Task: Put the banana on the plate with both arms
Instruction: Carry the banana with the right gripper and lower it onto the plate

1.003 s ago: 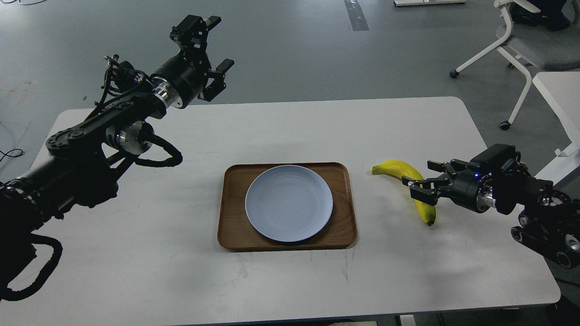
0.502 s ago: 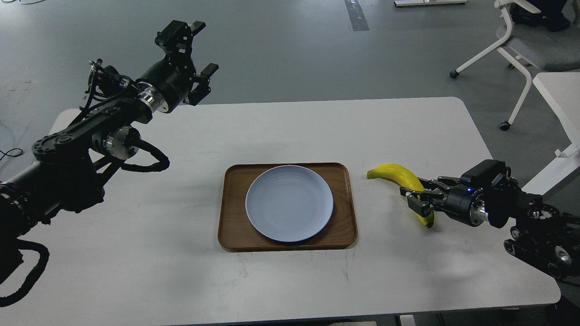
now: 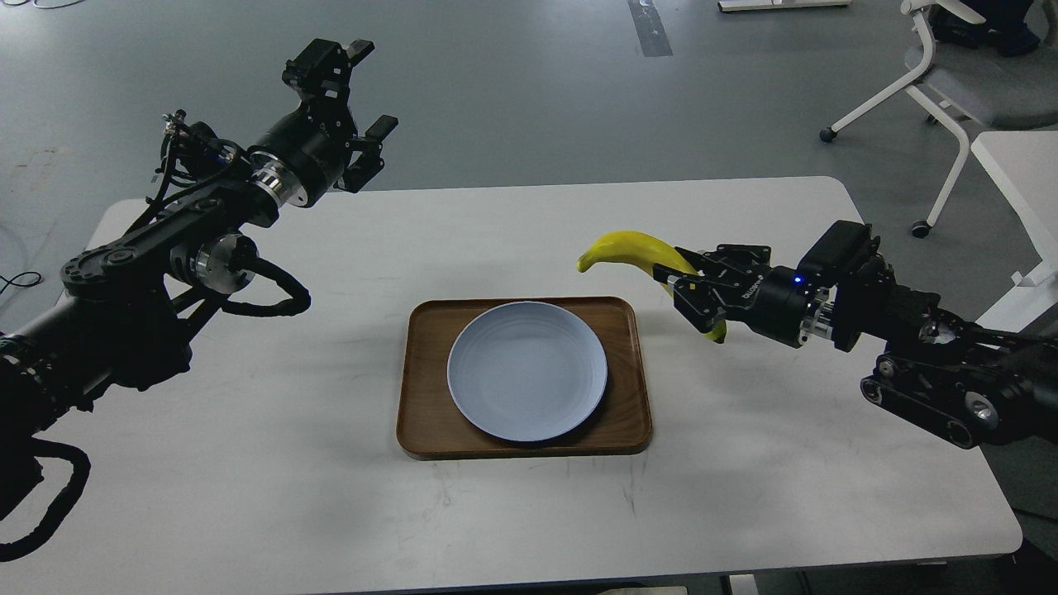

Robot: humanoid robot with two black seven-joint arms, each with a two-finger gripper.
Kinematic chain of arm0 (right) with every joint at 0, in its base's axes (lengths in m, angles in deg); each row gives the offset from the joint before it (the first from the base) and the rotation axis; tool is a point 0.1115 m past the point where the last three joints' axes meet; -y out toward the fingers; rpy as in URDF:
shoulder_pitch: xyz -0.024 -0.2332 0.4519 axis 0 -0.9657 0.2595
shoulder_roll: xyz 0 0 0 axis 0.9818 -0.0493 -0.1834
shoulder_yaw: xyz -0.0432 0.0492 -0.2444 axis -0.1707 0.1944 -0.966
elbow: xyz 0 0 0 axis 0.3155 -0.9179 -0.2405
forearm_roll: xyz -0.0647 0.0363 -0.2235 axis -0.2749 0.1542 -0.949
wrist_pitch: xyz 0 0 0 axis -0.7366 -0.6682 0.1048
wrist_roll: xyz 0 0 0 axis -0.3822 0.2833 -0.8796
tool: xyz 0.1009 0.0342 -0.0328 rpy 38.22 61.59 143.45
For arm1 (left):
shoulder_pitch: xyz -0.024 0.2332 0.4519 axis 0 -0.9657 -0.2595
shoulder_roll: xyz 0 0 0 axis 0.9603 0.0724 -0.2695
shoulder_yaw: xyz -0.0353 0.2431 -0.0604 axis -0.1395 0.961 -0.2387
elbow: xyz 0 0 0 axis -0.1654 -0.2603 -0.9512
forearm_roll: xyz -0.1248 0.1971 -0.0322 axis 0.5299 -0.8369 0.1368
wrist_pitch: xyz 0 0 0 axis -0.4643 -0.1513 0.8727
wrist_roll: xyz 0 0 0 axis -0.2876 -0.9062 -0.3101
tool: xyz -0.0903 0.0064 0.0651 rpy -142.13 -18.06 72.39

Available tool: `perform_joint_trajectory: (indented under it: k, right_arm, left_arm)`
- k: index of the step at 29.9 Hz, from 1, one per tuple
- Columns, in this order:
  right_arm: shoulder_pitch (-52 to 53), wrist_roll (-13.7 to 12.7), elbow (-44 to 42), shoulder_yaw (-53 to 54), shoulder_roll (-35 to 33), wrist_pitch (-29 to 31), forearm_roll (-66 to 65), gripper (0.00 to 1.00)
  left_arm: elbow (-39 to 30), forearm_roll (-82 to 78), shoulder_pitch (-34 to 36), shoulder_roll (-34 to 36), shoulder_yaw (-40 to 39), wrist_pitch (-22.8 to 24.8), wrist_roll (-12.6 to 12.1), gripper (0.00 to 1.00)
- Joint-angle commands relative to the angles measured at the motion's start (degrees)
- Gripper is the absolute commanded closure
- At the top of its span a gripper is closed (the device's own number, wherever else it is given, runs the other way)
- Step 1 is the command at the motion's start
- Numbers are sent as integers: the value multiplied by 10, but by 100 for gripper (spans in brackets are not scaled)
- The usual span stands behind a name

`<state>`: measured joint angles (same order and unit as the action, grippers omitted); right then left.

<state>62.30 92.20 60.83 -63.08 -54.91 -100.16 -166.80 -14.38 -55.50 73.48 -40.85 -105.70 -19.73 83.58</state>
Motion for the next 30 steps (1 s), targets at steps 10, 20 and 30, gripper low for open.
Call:
perform_joint_trajectory:
  k: [10, 20, 30]
  right_arm:
    - [54, 3, -101, -111, 176, 6, 1, 100]
    - [40, 3, -103, -125, 195, 14, 44, 1]
    - [56, 3, -101, -69, 195, 13, 146, 0]
  left_arm:
    - [0, 1, 1, 11, 0, 1, 0, 2]
    - [1, 0, 0, 32, 0, 5, 0, 2]
    - [3, 0, 6, 25, 1, 1, -2, 2]
